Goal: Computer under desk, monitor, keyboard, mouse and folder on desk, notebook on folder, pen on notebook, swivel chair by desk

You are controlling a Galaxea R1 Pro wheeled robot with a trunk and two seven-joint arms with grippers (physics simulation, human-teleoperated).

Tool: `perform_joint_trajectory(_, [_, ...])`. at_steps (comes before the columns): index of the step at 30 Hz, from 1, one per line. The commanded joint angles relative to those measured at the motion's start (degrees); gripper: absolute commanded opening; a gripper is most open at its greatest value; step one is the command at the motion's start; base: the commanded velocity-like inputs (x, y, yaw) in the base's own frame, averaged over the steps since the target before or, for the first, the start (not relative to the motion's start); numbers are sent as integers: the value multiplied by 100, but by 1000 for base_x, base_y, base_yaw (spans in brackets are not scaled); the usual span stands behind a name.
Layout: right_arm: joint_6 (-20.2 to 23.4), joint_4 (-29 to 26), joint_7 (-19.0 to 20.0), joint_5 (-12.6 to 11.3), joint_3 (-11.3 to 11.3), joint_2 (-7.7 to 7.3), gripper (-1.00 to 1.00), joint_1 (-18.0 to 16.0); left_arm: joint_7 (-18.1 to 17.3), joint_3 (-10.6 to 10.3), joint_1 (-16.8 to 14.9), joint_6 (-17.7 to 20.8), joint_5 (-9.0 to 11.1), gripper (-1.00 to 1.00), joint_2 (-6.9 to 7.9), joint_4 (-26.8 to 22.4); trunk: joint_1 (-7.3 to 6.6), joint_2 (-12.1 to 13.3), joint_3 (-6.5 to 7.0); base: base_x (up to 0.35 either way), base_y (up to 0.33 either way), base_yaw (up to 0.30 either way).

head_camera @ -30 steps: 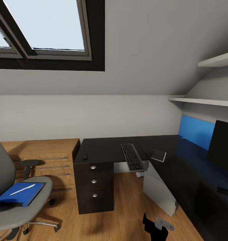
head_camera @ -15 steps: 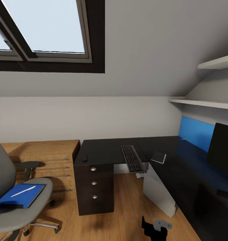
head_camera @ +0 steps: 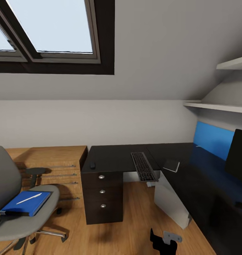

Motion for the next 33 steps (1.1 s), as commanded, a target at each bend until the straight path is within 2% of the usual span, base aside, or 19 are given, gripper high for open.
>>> perform_joint_trajectory(1, [-14, 10, -39, -8, 49, 1, 100, -7, 41, -48, -4, -18, 33, 100, 6, -5, 0, -5, -17, 0, 0, 3])
perform_joint_trajectory(17, [-14, 10, -39, -8, 49, -6, 100, -7, 33, -45, -4, -54, 27, 100, 4, -19, 0, -5, -161, 0, 0, -39])
perform_joint_trajectory(23, [-24, 10, -39, -8, 49, -14, 100, -6, 39, -44, -4, -251, 25, 100, 5, -47, -132, 236, -108, 0, 0, -83])
perform_joint_trajectory(33, [-31, 10, -39, -8, 49, -14, 100, -7, 41, -43, -4, -299, 25, 100, 6, -49, -351, 637, -19, 0, 0, -84])
